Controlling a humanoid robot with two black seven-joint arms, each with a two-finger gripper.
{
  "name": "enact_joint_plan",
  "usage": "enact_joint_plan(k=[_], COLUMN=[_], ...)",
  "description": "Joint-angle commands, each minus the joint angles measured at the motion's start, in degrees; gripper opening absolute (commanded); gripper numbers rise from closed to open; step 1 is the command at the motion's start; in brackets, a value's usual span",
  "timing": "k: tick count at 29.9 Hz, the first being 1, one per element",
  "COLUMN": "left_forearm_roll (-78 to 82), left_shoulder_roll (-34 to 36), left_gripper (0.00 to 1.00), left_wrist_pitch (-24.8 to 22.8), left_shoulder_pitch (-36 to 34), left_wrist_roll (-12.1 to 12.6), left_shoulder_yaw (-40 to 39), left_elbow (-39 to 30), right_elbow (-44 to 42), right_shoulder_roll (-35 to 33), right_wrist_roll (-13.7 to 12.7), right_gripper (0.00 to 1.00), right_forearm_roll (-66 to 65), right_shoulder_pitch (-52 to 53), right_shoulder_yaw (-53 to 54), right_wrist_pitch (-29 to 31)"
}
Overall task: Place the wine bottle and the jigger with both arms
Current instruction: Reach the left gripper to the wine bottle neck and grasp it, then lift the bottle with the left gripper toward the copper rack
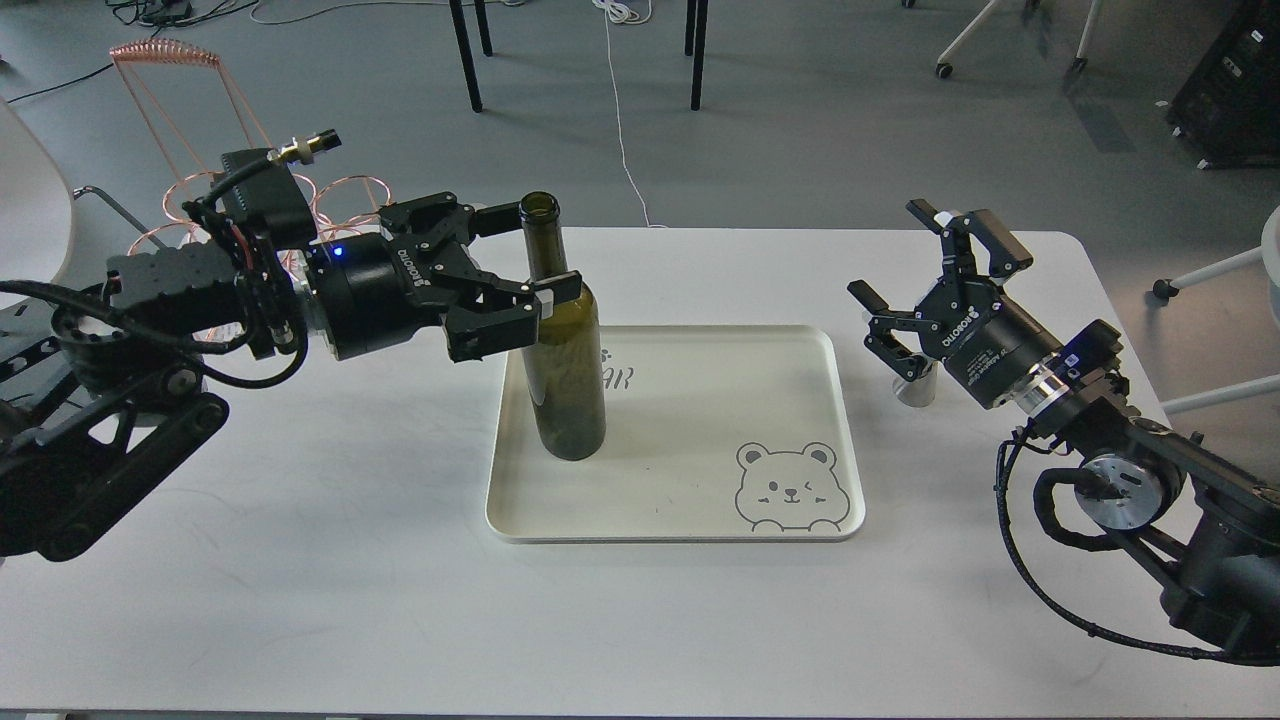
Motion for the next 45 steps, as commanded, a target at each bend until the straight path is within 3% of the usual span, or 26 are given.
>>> enact_joint_plan(k=[1,9,13,16,20,26,31,35,39,45], left_forearm_roll=[0.02,-0.07,-0.07,-0.07,-0.34,-0.86,-5.42,-9.65,-10.09,-9.48], left_shoulder_roll=[-1.45,-2.07,-2.07,-2.15,-2.15,-2.07,1.88,7.76,13.22,15.69], left_gripper=[0.89,0.63,0.45,0.21,0.11,0.08,0.08,0.09,0.09,0.09], left_wrist_pitch=[0.06,0.06,0.06,0.41,0.5,1.29,0.24,-4.06,-9.34,-9.35], left_shoulder_pitch=[-0.87,-2.19,-2.37,-2.45,-3.24,-5.96,-15.97,-23.71,-28.46,-28.65], left_wrist_roll=[0.0,0.0,0.0,0.0,0.0,0.0,0.0,0.0,0.0,0.0], left_shoulder_yaw=[0.19,1.77,1.86,1.77,1.77,1.68,1.77,1.86,1.86,2.21], left_elbow=[1.41,2.38,2.64,2.64,2.64,2.03,1.85,2.99,9.83,20.39], right_elbow=[0.42,1.3,1.92,1.92,1.92,1.92,1.92,1.92,1.92,1.83], right_shoulder_roll=[-0.51,-1.3,-1.3,-1.39,-1.3,-1.3,-1.39,-1.48,-1.74,-1.65], right_wrist_roll=[0.0,0.0,0.0,0.0,0.0,0.08,0.08,0.08,0.08,0.08], right_gripper=[0.99,0.99,0.99,0.99,0.99,0.99,0.99,0.99,0.99,0.99], right_forearm_roll=[-0.04,-0.04,-0.04,-0.04,-0.13,-0.13,-0.3,-0.3,-1.62,-2.5], right_shoulder_pitch=[-0.07,-0.42,-0.77,-0.95,-1.3,-1.3,-1.3,-1.3,-1.39,-1.56], right_shoulder_yaw=[-0.03,-0.03,-0.03,-0.03,-0.03,0.06,0.06,0.14,0.14,0.06], right_wrist_pitch=[0.0,0.0,0.0,0.0,0.0,-0.09,-0.09,-0.09,-0.09,-0.09])
